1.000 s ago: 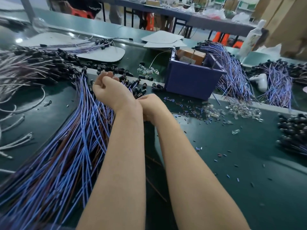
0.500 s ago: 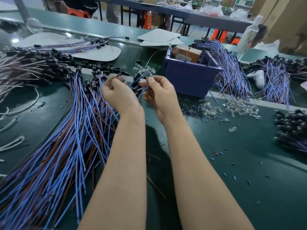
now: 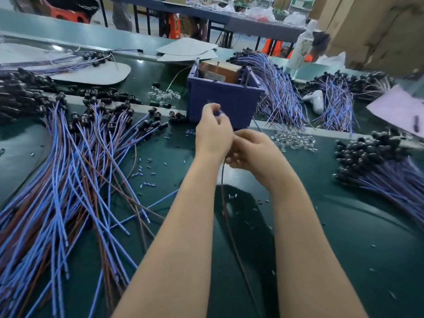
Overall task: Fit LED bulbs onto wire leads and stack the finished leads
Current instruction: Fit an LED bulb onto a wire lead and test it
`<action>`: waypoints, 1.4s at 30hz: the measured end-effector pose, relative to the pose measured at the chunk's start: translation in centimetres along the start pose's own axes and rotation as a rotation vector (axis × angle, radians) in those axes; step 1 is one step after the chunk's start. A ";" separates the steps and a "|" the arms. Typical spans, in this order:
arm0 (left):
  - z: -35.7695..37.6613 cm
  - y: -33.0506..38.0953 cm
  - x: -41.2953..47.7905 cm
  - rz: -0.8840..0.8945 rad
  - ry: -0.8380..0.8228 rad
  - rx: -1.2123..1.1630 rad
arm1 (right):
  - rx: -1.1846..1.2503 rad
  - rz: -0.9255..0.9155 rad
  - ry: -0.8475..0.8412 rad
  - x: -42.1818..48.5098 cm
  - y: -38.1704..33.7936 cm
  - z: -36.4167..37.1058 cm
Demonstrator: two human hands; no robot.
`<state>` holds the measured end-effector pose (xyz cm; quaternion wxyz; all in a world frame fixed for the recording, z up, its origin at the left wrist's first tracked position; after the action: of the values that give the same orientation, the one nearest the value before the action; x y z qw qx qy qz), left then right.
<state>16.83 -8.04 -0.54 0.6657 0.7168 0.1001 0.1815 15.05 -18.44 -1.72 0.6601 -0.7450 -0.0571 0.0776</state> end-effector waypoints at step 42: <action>1.6 -1.5 -1.9 0.078 0.004 0.381 | 0.523 -0.266 0.742 -1.0 2.8 -11.3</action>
<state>15.86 -10.13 -2.31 0.5104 0.8328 0.1060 0.1862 16.15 -29.97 -3.19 0.8055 -0.5174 0.1091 -0.2673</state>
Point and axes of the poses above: each hand's wrist, its own x-axis towards the middle knuckle, its own z-axis out of the palm, y = z × x, the point moved 10 cm from there along x, towards the middle knuckle, and after that the axes turned 3 degrees about y, right-handed, at the moved point
